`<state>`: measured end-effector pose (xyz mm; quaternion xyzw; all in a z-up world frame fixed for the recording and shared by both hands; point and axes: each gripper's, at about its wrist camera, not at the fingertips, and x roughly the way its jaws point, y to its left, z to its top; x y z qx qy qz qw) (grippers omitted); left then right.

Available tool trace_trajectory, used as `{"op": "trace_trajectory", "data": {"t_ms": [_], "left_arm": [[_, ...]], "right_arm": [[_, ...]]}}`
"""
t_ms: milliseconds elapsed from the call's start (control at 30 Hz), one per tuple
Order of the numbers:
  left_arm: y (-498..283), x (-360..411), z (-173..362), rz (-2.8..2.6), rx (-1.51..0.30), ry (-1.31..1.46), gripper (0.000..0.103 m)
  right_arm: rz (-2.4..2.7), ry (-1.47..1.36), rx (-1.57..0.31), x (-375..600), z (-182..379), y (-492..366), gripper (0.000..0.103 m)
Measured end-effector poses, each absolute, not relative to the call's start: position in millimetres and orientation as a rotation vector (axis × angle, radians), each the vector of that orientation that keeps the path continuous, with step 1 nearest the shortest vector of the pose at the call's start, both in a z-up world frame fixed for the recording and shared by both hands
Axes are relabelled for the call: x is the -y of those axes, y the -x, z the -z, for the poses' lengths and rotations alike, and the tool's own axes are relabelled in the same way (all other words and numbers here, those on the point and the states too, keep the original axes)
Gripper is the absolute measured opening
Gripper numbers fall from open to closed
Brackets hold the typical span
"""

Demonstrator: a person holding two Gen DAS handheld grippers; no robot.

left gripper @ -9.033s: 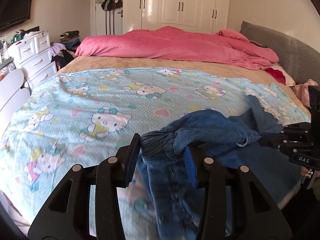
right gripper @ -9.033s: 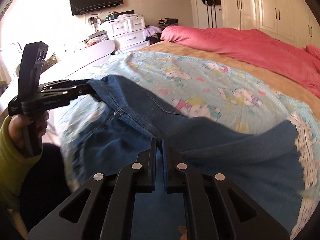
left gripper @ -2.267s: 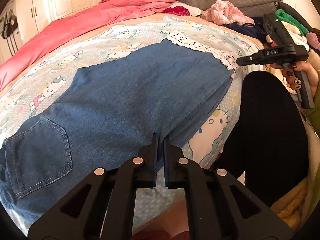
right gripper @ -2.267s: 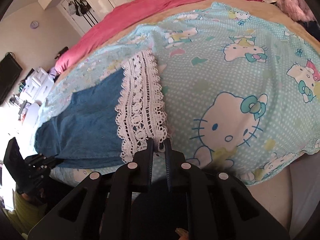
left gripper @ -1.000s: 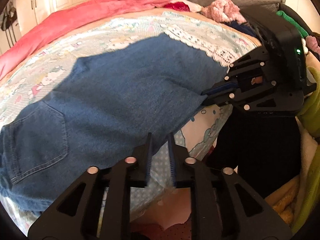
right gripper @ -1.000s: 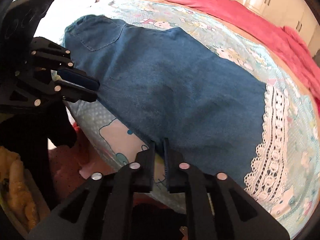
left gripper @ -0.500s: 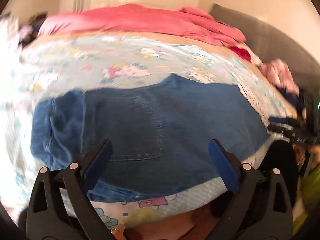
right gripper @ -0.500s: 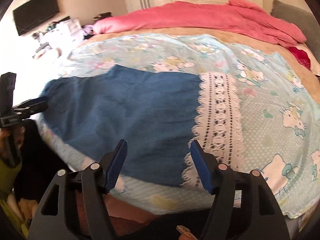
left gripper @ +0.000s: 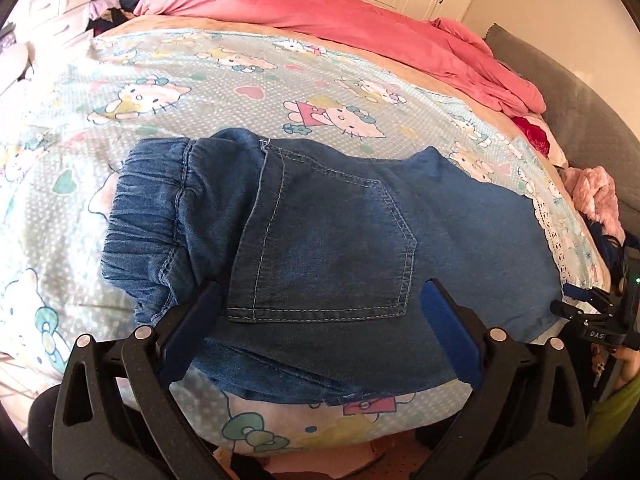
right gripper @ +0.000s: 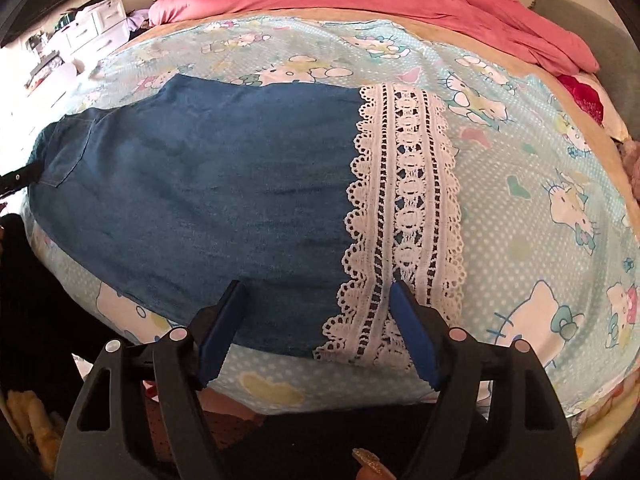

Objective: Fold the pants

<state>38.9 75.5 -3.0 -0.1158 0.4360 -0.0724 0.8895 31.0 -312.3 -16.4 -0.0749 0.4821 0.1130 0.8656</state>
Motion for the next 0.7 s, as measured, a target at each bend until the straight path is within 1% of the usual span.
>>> {"op": "trace_trajectory", "data": {"t_ms": [100, 200, 300, 433, 533, 700], "left_arm": [[-38, -64, -14, 0.182, -0.874, 0.2, 0.093], [-40, -48, -38, 0.261, -0.8, 0.176, 0.093], [-57, -26, -54, 0.313, -0.759, 0.116, 0.093], [-96, -3, -58, 0.361, -0.763, 0.108, 0.093], [-132, 11, -51, 0.395, -0.8, 0.122, 0.093], [-187, 25, -26, 0.381, -0.89, 0.136, 0.093]], "right_arm": [[-0.255, 0.131, -0.969, 316, 5, -26, 0.075], [-0.225, 0.121, -0.876, 323, -18, -28, 0.075], [-0.198, 0.015, -0.816, 343, -37, -45, 0.075], [-0.16, -0.081, -0.803, 366, -49, -82, 0.075], [-0.18, -0.158, -0.838, 377, -49, -116, 0.074], [-0.139, -0.229, -0.943, 390, -23, -169, 0.058]]}}
